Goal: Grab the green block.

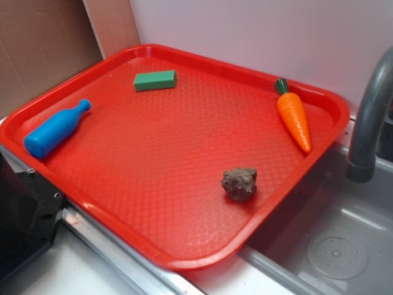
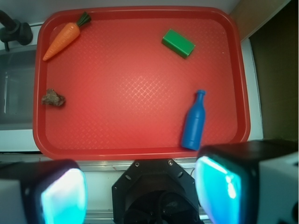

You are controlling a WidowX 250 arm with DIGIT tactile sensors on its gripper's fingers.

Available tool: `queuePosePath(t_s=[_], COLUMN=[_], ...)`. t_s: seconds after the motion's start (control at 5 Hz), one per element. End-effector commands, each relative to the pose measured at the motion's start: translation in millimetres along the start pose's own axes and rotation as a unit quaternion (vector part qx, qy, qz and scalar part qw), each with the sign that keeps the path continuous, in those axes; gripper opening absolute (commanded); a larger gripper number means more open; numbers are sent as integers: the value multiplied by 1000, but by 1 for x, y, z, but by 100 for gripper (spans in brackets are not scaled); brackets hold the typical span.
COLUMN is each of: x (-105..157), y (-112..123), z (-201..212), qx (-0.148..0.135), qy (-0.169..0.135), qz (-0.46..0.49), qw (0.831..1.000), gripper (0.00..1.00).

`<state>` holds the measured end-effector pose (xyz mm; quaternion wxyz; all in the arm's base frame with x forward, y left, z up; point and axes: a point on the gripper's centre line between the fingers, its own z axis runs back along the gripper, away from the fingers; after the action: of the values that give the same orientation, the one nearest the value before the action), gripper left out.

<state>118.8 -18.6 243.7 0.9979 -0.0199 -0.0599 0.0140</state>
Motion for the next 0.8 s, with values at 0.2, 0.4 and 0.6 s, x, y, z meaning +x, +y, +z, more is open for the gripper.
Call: queuePosePath(t_s=[0.2, 0.4, 0.6], x=[38, 84, 123], y=[36, 61, 63], z=[-42, -74, -107], qx=[83, 73, 60], qy=[14, 38, 39], qz=[25, -10, -90], qw=[996, 997, 993], gripper=[100, 100, 100])
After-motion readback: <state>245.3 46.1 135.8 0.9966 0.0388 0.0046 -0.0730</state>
